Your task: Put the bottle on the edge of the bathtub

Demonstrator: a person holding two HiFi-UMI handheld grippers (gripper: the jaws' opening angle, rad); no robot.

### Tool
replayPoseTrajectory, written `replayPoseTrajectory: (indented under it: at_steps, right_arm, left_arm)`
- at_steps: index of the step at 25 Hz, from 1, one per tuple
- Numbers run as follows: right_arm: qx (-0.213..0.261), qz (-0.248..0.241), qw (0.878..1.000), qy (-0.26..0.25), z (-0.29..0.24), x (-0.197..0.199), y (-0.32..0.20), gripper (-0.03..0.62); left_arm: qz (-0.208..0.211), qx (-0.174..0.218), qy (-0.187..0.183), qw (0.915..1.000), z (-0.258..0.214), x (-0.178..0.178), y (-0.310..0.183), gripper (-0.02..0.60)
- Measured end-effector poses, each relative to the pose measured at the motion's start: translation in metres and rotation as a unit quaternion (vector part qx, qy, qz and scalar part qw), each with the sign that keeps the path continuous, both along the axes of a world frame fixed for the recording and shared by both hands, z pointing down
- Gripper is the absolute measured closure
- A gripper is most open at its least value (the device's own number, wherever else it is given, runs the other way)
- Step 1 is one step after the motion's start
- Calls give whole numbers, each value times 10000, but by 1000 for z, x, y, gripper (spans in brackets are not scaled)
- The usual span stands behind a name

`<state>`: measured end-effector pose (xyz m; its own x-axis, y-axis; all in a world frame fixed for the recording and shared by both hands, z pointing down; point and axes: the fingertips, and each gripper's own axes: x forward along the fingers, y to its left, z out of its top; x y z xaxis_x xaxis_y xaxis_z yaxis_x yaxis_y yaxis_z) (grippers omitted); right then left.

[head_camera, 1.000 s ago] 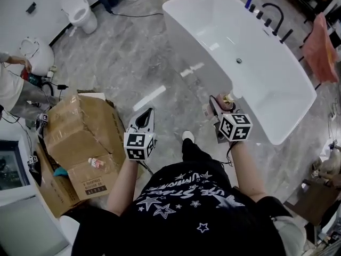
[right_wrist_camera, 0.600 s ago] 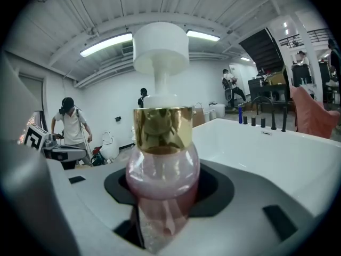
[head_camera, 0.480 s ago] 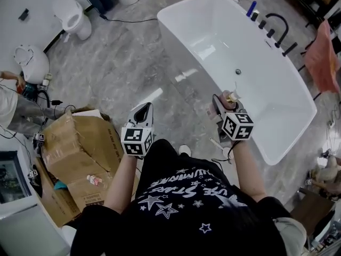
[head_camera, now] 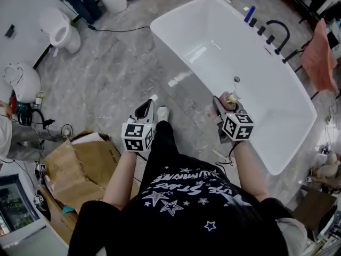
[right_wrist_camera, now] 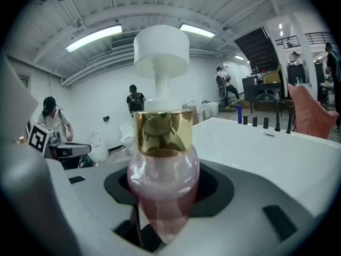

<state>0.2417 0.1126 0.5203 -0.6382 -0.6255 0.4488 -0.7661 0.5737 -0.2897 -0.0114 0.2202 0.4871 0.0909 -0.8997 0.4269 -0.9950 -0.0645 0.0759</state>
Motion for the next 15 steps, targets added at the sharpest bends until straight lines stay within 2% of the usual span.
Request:
replayPoseTrajectory:
  at_steps: [6,10,15]
  right_arm:
    - [2,449,9990,24,-2,-75,-89,373]
    - [-48,736,9972,77,-7,-127,-144,373]
    - [-45,1139,9935,72,-20,-171,-204,373]
  left_arm:
    - [385,104,7,9992,-4,-77,-112,567]
    - [648,-42,132,9978,3,-127,-176,566]
    - [1001,-42,177,9948,-4,-172,-246,567]
